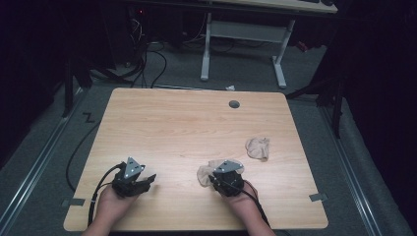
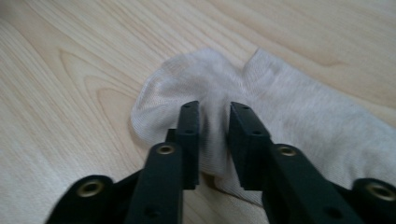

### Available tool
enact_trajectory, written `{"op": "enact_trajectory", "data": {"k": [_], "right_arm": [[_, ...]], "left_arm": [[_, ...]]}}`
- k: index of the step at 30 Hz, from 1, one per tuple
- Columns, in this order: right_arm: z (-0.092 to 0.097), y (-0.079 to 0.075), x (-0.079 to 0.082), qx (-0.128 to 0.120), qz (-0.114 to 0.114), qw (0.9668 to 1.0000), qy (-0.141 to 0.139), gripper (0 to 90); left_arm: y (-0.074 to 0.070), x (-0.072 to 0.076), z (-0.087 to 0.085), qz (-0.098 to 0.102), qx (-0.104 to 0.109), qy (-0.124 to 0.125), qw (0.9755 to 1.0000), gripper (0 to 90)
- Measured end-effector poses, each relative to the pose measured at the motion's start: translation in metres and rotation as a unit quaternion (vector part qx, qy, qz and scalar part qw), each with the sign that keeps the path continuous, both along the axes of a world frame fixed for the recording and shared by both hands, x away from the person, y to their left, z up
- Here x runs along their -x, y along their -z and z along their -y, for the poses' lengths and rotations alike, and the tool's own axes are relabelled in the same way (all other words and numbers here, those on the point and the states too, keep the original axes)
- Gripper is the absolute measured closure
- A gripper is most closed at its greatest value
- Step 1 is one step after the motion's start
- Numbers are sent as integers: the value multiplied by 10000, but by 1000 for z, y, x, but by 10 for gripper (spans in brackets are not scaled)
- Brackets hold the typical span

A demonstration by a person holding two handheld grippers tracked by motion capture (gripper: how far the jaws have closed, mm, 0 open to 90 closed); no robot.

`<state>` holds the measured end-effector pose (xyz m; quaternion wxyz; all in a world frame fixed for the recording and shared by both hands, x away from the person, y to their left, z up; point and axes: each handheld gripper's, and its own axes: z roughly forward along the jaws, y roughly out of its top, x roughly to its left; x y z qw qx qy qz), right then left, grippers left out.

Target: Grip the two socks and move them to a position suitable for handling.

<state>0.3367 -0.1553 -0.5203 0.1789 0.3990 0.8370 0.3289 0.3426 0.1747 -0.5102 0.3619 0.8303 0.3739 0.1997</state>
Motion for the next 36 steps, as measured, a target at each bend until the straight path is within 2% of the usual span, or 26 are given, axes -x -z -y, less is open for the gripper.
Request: {"op": "enact_trajectory", "data": {"k": [3,4,6,9,11,14,15,17,20,22,28,36], "right_arm": [[-3,-14,7,-168,335,9993,-76,707],[-7,-20,9,-318,402,9985,-169,696],[-15,-22,10,-410,380,9980,-301,658],[-28,-15,7,-243,280,9985,-391,600],[-34,-7,2,-24,180,9990,-403,597],[-36,-2,-1,110,49,9992,-394,601],[-37,2,-1,183,-3,9991,-384,658],[-37,2,-1,151,-22,9992,-367,689],[-36,2,-1,228,38,9992,-333,843],[-35,1,0,231,75,9991,-340,854],[-24,-19,4,-169,338,9990,-221,854],[-13,-51,12,-607,827,9946,-155,855]], "left_arm": [[0,0,2,18,-6,34,10000,451],[0,0,2,15,-3,36,10000,451],[0,0,2,0,-21,26,10000,451],[0,0,1,2,-5,-3,10000,451],[-1,0,1,5,2,-8,10000,451],[-1,0,-1,24,7,-25,10000,451],[-1,0,-1,9,11,-25,10000,451],[0,-1,-1,11,12,-33,10000,451],[-1,0,-1,16,15,-26,10000,451],[-1,0,-1,22,16,-15,10000,451],[-1,-1,-2,0,8,-22,10000,452],[-1,-2,-1,-5,26,-21,10000,453]]}}
